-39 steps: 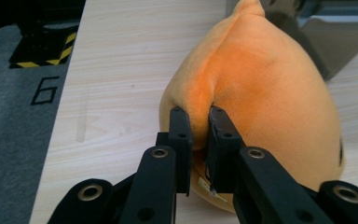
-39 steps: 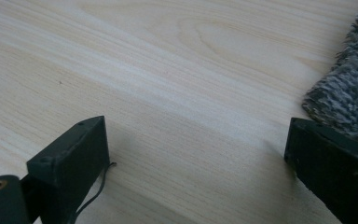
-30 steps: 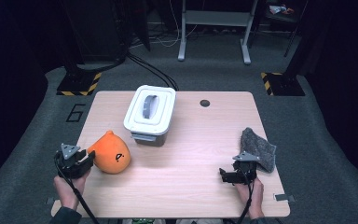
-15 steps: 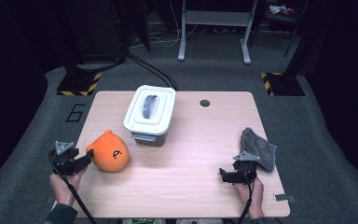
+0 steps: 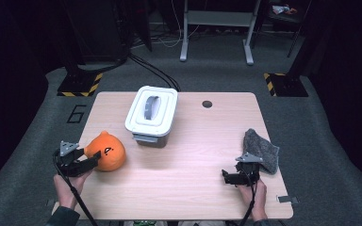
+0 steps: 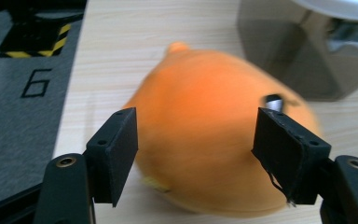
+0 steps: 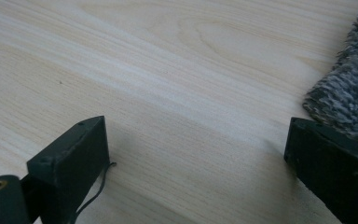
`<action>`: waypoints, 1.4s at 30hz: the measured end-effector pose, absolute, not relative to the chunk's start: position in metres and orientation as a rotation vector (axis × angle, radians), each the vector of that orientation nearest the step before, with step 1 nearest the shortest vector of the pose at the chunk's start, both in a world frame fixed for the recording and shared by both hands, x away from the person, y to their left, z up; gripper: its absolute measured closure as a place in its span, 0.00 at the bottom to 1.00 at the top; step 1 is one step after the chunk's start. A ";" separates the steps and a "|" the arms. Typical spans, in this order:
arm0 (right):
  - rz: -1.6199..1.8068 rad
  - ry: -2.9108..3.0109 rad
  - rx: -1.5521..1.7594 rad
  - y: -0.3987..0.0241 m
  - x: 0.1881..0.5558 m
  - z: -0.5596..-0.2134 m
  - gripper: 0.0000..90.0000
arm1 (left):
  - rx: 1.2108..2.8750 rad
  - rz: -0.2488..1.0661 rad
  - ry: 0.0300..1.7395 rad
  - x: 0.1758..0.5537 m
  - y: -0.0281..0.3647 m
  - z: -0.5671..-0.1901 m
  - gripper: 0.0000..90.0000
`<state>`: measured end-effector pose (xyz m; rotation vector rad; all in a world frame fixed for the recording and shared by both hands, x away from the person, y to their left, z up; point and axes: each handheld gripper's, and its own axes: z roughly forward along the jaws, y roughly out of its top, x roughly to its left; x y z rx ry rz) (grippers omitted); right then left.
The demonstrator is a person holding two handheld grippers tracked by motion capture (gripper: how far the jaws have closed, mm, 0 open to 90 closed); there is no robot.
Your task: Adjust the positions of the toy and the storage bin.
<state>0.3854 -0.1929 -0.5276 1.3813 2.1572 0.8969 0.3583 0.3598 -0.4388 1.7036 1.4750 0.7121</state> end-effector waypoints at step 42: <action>0.907 2.160 1.363 -0.192 0.385 -0.528 0.07 | 1.907 0.547 1.302 0.490 0.274 -0.402 0.06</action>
